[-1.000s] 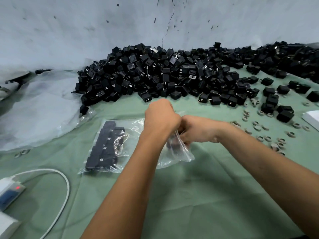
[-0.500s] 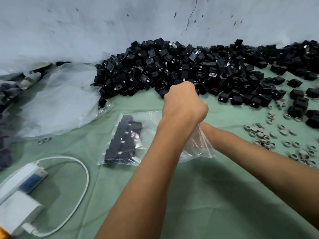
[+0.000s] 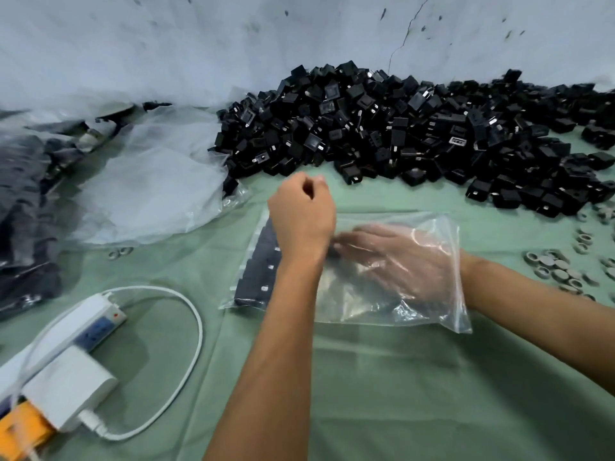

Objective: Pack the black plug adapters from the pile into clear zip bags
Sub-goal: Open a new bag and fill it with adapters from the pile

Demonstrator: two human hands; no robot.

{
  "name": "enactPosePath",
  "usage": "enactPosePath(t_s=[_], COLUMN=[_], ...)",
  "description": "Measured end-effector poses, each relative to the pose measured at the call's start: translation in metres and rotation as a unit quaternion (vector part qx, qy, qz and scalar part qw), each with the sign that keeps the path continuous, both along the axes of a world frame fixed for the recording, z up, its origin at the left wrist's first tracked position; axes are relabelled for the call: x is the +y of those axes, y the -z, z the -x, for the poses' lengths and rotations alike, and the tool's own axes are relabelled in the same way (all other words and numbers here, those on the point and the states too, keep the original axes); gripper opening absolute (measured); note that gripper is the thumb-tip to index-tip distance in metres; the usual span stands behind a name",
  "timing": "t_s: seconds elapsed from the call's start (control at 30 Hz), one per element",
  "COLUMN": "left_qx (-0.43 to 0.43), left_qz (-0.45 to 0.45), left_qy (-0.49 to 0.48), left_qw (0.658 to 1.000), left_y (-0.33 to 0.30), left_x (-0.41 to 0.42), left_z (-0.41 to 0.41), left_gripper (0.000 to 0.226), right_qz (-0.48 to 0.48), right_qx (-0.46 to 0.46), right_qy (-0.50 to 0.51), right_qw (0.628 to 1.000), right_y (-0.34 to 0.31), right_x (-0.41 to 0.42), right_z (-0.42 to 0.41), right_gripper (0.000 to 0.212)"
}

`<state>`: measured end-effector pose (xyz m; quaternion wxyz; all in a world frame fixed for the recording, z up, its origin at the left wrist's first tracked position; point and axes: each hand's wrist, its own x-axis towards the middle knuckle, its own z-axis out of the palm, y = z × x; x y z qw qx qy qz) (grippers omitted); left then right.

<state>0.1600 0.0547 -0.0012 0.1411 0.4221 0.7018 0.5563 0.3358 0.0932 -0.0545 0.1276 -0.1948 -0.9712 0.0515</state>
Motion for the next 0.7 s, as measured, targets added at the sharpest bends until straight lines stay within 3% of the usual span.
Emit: enactPosePath(t_s=[0.1,0.23,0.3,0.43,0.57,0.7], left_qx=[-0.031,-0.058,-0.069,-0.093,-0.107,-0.153], left_qz=[0.06,0.057,0.048,0.038,0.029,0.02], left_qy=[-0.018,-0.015,-0.015,-0.015,-0.011,-0.004], left_qw=[0.998,0.997,0.996,0.995,0.994,0.988], left_y=[0.022,0.036,0.037,0.039,0.039,0.039], left_x=[0.004,0.008,0.01,0.01,0.01,0.011], left_z=[0.022,0.033,0.035,0.037,0.037,0.037], left_gripper=[0.037,0.042,0.043,0.042,0.041,0.04], right_qz=[-0.092,-0.052,-0.059,-0.18,-0.022,0.031], right_qx=[-0.065,-0.104,-0.095,-0.081,-0.056,-0.034], right_qy=[0.034,0.091,0.075,0.016,0.05,0.053], right_qw=[0.993,0.989,0.991,0.98,0.997,0.998], right_y=[0.006,0.006,0.003,-0.001,-0.004,0.002], right_x=[0.008,0.007,0.008,0.004,0.001,0.002], right_z=[0.014,0.023,0.027,0.04,0.048,0.05], right_gripper=[0.055,0.066,0.065,0.05,0.072,0.078])
